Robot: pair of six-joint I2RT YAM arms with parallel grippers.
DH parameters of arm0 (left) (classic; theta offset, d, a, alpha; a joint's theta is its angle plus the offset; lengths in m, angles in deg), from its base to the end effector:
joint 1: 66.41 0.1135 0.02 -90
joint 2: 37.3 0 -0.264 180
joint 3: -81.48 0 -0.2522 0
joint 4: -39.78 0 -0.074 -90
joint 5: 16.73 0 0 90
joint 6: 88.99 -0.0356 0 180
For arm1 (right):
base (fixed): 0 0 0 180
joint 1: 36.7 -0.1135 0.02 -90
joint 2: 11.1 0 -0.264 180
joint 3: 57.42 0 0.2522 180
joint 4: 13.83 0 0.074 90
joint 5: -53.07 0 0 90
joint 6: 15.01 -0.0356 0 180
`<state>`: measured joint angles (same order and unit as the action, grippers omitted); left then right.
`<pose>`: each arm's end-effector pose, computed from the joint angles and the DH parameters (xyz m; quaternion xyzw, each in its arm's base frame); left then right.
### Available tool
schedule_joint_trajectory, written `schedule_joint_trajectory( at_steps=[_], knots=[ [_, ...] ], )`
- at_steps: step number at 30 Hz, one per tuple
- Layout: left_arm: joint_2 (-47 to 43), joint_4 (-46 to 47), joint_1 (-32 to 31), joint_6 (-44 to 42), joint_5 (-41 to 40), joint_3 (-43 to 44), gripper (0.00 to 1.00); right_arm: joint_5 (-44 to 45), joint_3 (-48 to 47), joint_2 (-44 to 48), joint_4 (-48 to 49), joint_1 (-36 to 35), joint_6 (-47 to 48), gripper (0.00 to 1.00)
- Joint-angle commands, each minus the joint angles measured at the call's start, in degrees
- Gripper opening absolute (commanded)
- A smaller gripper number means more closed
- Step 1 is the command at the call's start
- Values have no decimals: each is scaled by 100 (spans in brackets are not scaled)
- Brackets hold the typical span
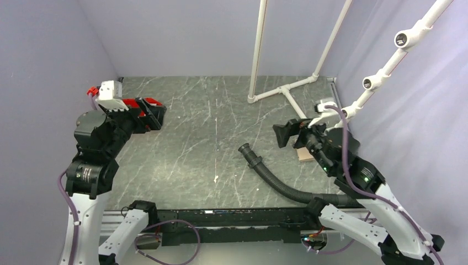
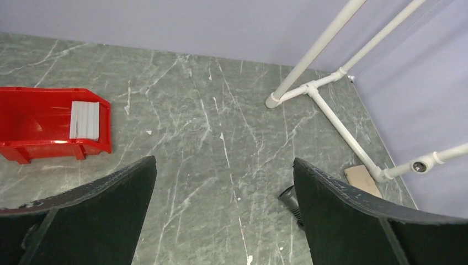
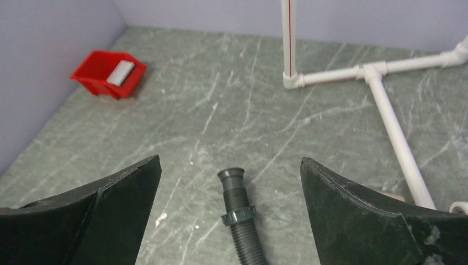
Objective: Put the credit cards into the card holder
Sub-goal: Pick up the card holder from the center of the board.
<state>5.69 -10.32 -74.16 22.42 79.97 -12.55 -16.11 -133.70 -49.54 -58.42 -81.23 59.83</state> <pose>0.1183 -0.0203 0.4519 -0.0506 0.7477 -0.2087 0.6284 0.0936 0.0744 0.4197 -0.0703 0.7416 0.2080 0.6339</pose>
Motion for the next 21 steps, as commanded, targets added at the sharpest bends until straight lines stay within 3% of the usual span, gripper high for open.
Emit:
schedule_joint_trajectory(
  at_steps=[1, 9, 11, 12, 15, 21],
  knots=[
    [150, 85, -16, -266, 312, 22, 99, 98, 98, -531, -160, 15, -175, 100],
    [364, 17, -16, -431, 650, 3, 99, 585, 595, -1539, -435, 95, -884, 99],
    [386, 19, -14, -423, 704, -48, 99, -79, 1180, -1204, 38, 788, -1173, 94],
    [394, 28, -16, -412, 747, -78, 99, -636, 1455, -1031, 273, 1459, -1349, 92],
    [379, 83, -21, -354, 902, -199, 99, -944, 2387, -589, 612, 2473, -2123, 91],
    [334, 220, -16, -213, 1226, -483, 99, 413, 3551, -92, 845, 2863, -3515, 99]
  ],
)
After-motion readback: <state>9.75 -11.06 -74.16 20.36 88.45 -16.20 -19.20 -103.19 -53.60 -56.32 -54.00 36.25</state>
